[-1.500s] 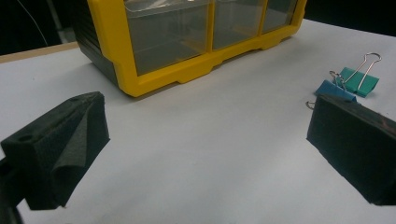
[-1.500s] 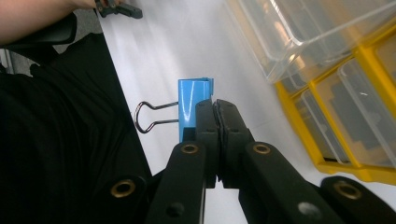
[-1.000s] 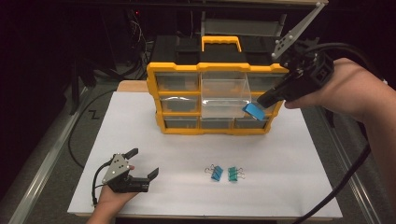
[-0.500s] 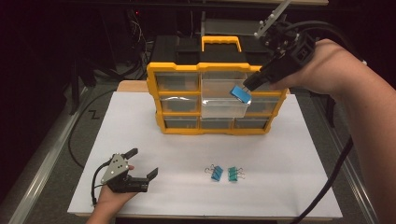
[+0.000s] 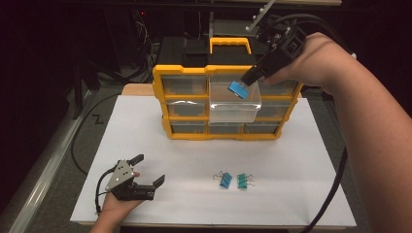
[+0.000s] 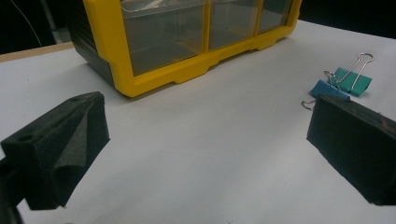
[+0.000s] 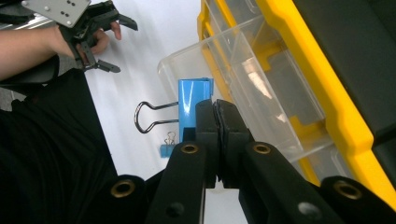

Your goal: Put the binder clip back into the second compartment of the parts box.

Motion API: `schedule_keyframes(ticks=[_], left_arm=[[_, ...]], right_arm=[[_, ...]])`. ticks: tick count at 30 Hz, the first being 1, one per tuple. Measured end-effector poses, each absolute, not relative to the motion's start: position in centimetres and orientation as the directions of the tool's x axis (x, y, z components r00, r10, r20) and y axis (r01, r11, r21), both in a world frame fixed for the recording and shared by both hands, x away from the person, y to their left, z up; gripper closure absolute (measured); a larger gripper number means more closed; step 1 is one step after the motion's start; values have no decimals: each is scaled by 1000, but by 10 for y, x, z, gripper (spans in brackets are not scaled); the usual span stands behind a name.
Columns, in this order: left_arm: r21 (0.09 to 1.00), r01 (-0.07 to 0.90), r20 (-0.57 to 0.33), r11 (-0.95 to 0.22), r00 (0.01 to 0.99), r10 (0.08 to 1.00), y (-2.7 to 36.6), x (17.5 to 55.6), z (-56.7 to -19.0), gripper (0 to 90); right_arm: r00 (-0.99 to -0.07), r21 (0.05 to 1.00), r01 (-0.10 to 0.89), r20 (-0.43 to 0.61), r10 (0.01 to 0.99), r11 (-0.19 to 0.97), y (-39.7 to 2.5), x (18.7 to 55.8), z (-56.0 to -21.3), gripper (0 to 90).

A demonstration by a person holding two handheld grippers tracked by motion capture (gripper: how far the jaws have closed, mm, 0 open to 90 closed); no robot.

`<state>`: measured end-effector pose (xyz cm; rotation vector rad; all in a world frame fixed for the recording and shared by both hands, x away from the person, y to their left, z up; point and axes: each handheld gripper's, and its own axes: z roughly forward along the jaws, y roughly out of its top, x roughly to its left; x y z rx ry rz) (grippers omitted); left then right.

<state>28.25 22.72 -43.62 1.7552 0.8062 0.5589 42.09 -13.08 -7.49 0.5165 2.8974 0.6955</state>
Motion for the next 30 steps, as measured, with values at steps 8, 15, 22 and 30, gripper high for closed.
schedule_keyframes(ticks=[8, 15, 22, 30], left_arm=[[948, 246, -13, -201, 661, 750, 227, 283, -436, 2], [950, 242, -12, -199, 663, 749, 227, 283, -436, 2], [949, 241, -9, -203, 665, 747, 227, 283, -436, 2], [950, 242, -13, -199, 664, 748, 227, 283, -436, 2]], right_arm=[[-931, 436, 308, -45, 362, 846, -113, 434, -79, 900], [-924, 425, 326, -45, 379, 845, -105, 444, -85, 900], [-921, 408, 345, -27, 389, 845, -104, 452, -97, 898], [-924, 403, 343, -18, 382, 849, -102, 452, -97, 898]])
